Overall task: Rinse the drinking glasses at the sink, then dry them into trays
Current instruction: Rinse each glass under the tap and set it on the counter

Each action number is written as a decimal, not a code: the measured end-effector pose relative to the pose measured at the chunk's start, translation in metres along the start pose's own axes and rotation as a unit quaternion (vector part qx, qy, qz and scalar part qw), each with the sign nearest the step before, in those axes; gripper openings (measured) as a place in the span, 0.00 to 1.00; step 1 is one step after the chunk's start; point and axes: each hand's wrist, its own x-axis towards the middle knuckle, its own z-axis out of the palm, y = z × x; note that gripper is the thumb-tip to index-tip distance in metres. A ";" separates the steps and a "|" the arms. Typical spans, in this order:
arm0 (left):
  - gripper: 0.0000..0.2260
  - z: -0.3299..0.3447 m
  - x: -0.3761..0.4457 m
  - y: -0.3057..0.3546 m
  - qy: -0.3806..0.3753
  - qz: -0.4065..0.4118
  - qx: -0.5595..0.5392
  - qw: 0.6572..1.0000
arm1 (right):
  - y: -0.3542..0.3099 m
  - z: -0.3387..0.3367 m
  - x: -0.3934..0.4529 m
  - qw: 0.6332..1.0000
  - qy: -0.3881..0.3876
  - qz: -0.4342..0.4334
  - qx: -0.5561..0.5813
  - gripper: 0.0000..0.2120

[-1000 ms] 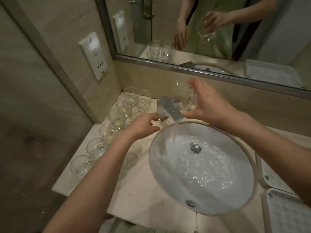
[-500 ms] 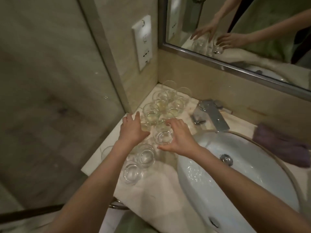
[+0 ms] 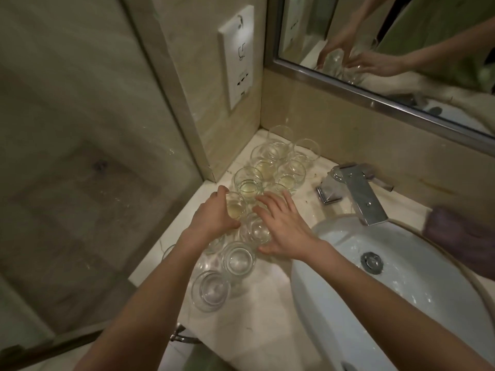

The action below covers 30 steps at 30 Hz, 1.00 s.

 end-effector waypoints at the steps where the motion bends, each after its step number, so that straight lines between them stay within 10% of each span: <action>1: 0.36 0.001 0.000 -0.001 0.003 0.002 -0.002 1.000 | 0.001 0.001 0.000 1.000 -0.001 0.001 -0.006 0.40; 13: 0.37 -0.043 -0.029 0.022 0.085 0.046 0.047 0.994 | 0.003 -0.008 0.002 0.993 -0.083 0.078 0.043 0.48; 19: 0.39 -0.072 -0.063 0.074 0.100 0.147 -0.015 0.984 | 0.004 -0.072 -0.027 0.931 0.027 0.166 0.323 0.44; 30: 0.38 0.032 -0.067 0.158 -0.174 0.185 -0.215 0.943 | 0.024 -0.075 -0.137 0.872 0.122 0.343 0.328 0.39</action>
